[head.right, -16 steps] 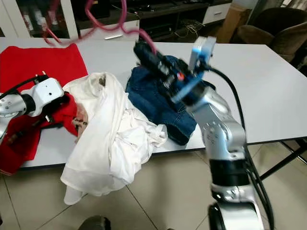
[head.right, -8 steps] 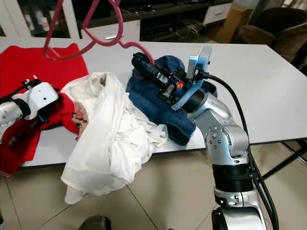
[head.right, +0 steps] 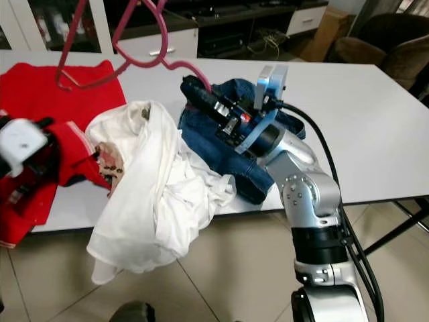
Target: Hang hanger
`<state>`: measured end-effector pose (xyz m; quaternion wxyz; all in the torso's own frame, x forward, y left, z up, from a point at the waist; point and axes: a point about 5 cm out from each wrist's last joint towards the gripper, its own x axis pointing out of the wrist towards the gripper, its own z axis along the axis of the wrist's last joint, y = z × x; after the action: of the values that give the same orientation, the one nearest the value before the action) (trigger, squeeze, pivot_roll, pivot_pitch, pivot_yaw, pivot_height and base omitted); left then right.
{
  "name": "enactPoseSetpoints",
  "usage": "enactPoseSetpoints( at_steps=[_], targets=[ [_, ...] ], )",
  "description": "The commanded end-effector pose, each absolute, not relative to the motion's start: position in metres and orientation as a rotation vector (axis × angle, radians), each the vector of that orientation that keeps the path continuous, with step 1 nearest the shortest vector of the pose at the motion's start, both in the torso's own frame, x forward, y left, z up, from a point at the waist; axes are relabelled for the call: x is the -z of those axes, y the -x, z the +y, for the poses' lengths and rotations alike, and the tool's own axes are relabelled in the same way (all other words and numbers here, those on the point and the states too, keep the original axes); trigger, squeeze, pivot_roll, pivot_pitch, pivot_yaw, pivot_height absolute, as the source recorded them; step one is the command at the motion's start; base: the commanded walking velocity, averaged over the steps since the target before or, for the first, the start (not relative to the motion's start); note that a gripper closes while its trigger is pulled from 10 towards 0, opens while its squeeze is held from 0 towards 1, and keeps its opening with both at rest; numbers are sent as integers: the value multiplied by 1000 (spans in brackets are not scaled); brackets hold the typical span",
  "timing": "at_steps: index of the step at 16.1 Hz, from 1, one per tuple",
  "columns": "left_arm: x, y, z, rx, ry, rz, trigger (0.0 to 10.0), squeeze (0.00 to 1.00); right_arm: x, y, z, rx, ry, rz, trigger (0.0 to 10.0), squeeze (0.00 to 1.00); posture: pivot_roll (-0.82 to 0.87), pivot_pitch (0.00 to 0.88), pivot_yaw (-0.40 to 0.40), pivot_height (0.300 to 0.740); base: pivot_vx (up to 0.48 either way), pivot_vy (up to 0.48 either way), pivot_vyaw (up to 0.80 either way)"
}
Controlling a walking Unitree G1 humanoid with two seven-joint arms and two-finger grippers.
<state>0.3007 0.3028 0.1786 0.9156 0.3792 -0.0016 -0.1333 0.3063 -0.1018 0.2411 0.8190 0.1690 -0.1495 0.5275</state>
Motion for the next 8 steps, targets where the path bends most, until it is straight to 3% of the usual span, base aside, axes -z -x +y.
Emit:
enactPoseSetpoints(
  at_steps=[1,2,3,5,8],
  targets=[
    [-183,-301,300,277,-733,-21,10000,1000,-246,-308,-103,-1113,-348,-339,10000,0,144,18,-74,740,0,0,0],
    [-180,-296,300,251,-661,-16,10000,1000,-246,-309,-103,-1109,-349,-339,10000,0,144,19,-70,740,0,0,0],
    [-177,-288,299,226,-570,-3,10000,0,-246,-310,-103,-1104,-352,-340,10000,0,148,22,-71,740,0,0,0],
    [-177,-275,298,229,-530,1,10000,0,-244,-310,-102,-1101,-354,-337,10000,0,153,26,-69,740,0,0,0],
    [-184,-247,297,290,-623,20,10000,0,-243,-310,-101,-1102,-355,-331,10000,0,161,33,-74,740,0,0,0]
  ],
)
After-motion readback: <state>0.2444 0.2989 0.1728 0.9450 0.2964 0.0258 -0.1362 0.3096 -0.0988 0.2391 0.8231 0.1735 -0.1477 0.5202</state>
